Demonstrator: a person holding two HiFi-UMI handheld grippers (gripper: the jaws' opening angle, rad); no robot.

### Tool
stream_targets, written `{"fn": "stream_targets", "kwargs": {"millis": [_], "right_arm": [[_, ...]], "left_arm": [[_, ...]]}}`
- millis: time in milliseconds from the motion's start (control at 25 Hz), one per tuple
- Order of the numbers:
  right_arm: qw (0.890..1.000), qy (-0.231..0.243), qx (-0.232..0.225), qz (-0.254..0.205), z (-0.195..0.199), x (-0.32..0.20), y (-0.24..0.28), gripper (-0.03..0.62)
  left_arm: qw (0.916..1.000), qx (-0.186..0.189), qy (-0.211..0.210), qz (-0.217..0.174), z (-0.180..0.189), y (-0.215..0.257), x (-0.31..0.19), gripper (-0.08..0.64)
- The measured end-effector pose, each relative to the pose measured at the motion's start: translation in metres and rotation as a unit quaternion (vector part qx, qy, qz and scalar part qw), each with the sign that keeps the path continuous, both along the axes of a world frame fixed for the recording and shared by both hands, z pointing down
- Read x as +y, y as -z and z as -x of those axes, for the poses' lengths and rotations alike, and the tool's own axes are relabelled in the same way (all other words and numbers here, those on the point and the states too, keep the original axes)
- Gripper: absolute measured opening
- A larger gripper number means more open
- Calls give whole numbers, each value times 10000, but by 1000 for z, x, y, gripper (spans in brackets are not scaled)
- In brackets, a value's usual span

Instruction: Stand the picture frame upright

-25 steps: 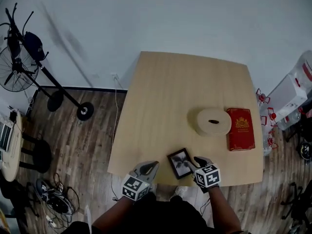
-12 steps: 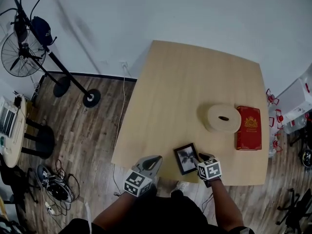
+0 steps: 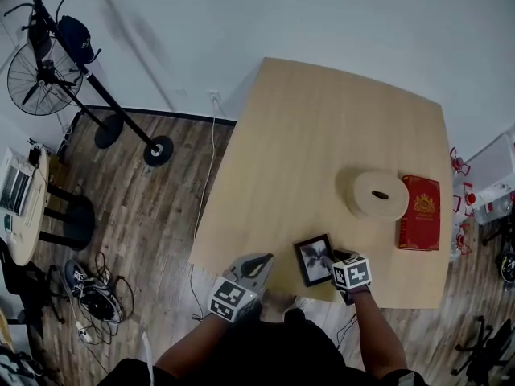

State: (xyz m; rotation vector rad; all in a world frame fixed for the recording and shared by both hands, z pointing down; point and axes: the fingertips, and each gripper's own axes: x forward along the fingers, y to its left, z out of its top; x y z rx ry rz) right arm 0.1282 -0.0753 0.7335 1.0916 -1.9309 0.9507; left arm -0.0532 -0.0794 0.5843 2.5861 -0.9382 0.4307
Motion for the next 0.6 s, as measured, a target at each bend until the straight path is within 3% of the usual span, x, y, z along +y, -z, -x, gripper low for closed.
{"fn": "stream_targets", "kwargs": {"millis": [360,600], "right_arm": [[9995,48,-162,281,4,0,-5,129],[9987,-221,-263,378,1,-2,-8,87]], "left_arm": [[9999,-119,63,81,7,-3,0,0],[10000,-71,45,43,4,1,1,2]]}}
